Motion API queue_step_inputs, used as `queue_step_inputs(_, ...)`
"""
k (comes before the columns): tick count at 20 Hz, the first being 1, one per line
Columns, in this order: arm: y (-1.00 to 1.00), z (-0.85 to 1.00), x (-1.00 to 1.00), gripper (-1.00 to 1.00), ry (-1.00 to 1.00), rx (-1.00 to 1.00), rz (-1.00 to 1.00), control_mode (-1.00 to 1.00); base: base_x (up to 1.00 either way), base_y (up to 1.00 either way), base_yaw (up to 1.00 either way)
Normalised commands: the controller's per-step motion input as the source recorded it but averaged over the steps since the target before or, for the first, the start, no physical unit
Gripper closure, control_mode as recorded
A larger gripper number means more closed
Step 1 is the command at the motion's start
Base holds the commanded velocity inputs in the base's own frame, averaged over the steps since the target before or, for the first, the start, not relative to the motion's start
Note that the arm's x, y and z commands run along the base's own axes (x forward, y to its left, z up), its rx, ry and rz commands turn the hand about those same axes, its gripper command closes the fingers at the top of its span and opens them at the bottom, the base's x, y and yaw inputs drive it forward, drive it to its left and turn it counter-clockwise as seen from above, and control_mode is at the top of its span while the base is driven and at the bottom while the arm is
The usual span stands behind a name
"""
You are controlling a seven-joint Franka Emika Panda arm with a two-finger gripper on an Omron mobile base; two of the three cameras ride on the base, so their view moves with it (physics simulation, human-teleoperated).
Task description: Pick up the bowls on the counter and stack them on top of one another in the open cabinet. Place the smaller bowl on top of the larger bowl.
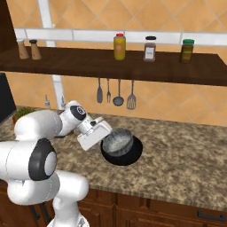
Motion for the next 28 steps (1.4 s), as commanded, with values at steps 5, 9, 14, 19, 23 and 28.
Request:
queue_step_inputs(5, 0.54, 1.0, -0.59, 1.0, 0.09, 0.04, 0.01, -1.0, 0.0, 0.0, 0.0)
queue_step_inputs(9, 0.35, 1.0, -0.65, 1.0, 0.1, 0.1, 0.05, -1.0, 0.0, 0.0, 0.0)
queue_step_inputs(14, 0.41, 1.0, -0.59, 1.0, 0.07, 0.02, 0.19, -1.0, 0.0, 0.0, 0.0)
queue_step_inputs(19, 0.24, 1.0, -0.67, 1.0, 0.0, 0.0, 0.28, -1.0, 0.0, 0.0, 0.0)
queue_step_inputs(23, 0.23, 1.0, -0.69, 1.0, 0.0, 0.02, 0.34, -1.0, 0.0, 0.0, 0.0)
queue_step_inputs(28, 0.1, 1.0, -0.57, 1.0, 0.0, 0.07, 0.35, -1.0, 0.0, 0.0, 0.0)
